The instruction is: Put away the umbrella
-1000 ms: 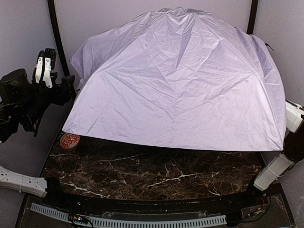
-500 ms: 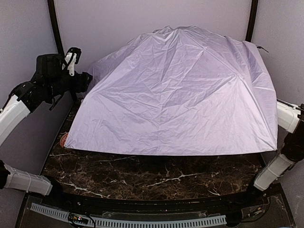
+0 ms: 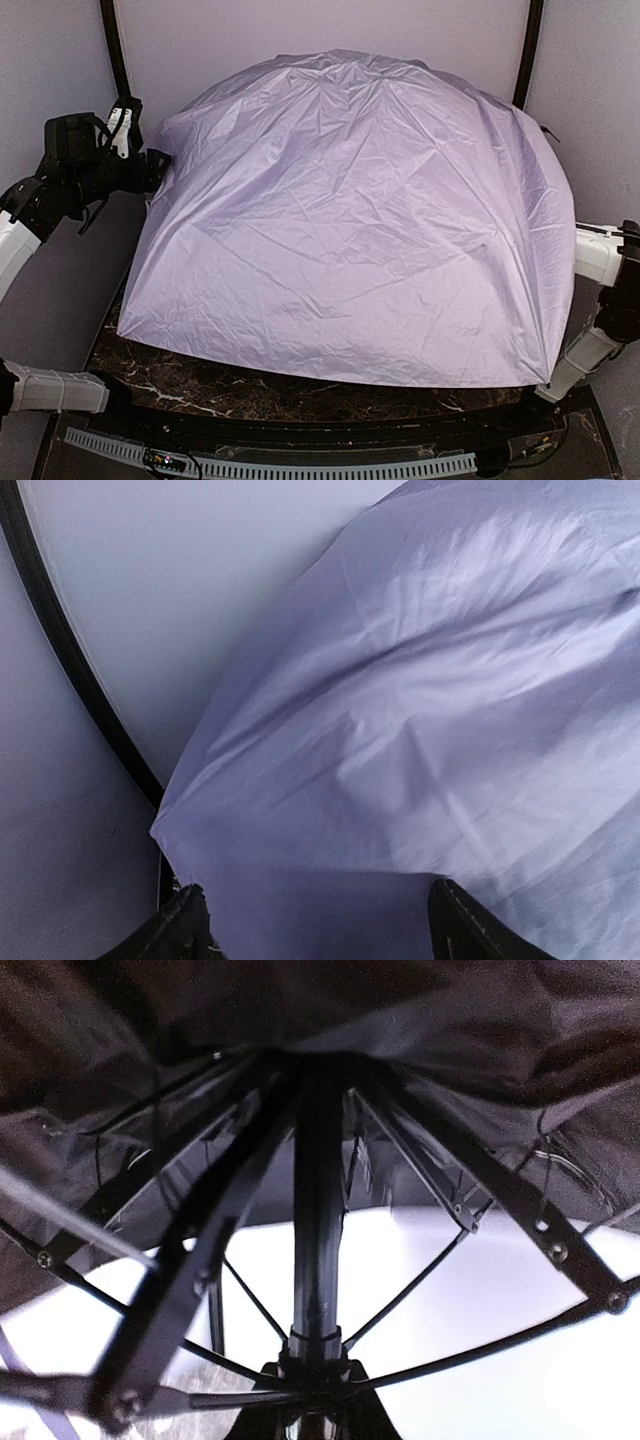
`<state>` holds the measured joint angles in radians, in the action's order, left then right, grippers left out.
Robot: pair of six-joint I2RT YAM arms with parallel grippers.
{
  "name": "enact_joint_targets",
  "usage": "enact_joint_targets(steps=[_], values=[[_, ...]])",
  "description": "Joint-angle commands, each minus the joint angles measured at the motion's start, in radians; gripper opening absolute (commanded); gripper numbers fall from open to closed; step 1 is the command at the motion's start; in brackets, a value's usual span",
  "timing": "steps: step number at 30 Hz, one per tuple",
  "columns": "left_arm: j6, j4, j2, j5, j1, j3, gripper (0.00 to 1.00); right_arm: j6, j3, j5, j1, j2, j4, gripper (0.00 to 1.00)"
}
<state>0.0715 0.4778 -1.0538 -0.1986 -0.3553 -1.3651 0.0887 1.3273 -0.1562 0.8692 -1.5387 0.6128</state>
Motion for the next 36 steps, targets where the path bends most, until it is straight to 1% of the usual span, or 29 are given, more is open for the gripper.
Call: enact_joint_targets(steps=[1, 4, 6, 8, 11, 14, 20, 24, 26, 28, 29, 31, 36], values=[[0.007, 0.044, 0.027, 0.053, 0.008, 0.007, 0.78, -0.124, -0.303, -0.077, 0.049, -0.181, 0.233, 0.0], [0.006, 0.024, 0.032, 0.118, 0.008, 0.06, 0.77, -0.098, -0.431, -0.126, 0.131, -0.33, 0.391, 0.0], [-0.001, 0.007, 0.033, 0.163, 0.007, 0.09, 0.77, -0.089, -0.444, -0.139, 0.168, -0.391, 0.414, 0.0], [-0.007, -0.004, 0.028, 0.22, 0.006, 0.109, 0.77, -0.102, -0.445, -0.15, 0.181, -0.405, 0.413, 0.0], [-0.018, -0.03, 0.019, 0.312, 0.005, 0.129, 0.75, -0.084, -0.451, -0.185, 0.179, -0.373, 0.436, 0.0], [-0.021, -0.054, 0.005, 0.377, -0.008, 0.139, 0.75, -0.053, -0.417, -0.193, 0.169, -0.321, 0.409, 0.0], [0.009, -0.086, -0.021, 0.374, -0.115, 0.136, 0.74, -0.041, -0.356, -0.16, 0.145, -0.256, 0.398, 0.0], [-0.004, -0.104, -0.007, 0.397, -0.121, 0.137, 0.74, -0.021, -0.381, -0.176, 0.132, -0.176, 0.405, 0.0], [0.001, -0.116, 0.006, 0.394, -0.12, 0.151, 0.74, -0.01, -0.401, -0.149, 0.12, -0.112, 0.393, 0.0], [-0.003, -0.145, 0.016, 0.383, -0.121, 0.179, 0.74, -0.007, -0.399, -0.067, 0.098, -0.044, 0.317, 0.0], [-0.006, -0.157, 0.016, 0.383, -0.12, 0.192, 0.74, -0.013, -0.385, -0.01, 0.084, 0.016, 0.226, 0.0], [-0.017, -0.162, 0.013, 0.391, -0.122, 0.204, 0.74, -0.025, -0.347, 0.108, 0.054, 0.088, 0.074, 0.0], [-0.04, -0.195, 0.023, 0.422, -0.125, 0.231, 0.74, -0.009, -0.29, 0.195, -0.007, 0.237, -0.211, 0.0]])
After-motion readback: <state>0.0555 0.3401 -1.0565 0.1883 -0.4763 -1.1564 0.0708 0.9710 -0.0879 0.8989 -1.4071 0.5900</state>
